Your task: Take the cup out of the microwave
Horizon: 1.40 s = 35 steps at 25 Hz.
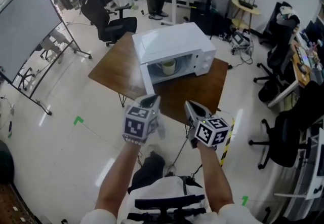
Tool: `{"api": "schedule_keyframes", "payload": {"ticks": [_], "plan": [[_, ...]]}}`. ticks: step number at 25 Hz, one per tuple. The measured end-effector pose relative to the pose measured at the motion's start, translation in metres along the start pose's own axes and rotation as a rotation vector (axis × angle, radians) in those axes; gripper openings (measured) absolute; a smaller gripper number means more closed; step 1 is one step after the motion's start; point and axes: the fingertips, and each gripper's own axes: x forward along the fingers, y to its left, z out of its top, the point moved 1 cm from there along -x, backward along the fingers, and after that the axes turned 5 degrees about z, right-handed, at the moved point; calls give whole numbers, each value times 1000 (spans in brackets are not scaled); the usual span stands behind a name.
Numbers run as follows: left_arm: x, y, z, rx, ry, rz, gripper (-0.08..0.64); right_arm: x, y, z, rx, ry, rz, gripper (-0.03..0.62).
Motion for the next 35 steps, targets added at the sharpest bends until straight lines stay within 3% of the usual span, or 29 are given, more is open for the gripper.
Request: {"api": "schedule_keyframes", "payload": {"ticks": [8, 14, 17, 20, 28, 35], "plan": [[56, 32, 6, 77, 102, -26, -11, 88, -48, -2, -14, 75, -42, 25], [83, 52, 21, 103, 122, -54, -11, 149, -82, -6, -61, 114, -85, 27], [95, 60, 24, 112, 132, -69, -11, 177, -101, -17, -40, 147, -97, 206], [107, 64, 26, 130, 137, -88, -11, 204, -122, -22, -40, 168, -127, 290], [122, 76, 27, 153, 148, -121, -11, 260, -170, -30, -87, 191, -216, 452], [133, 81, 28, 169, 140, -133, -11, 298, -195, -41, -166, 218, -239, 509]]}}
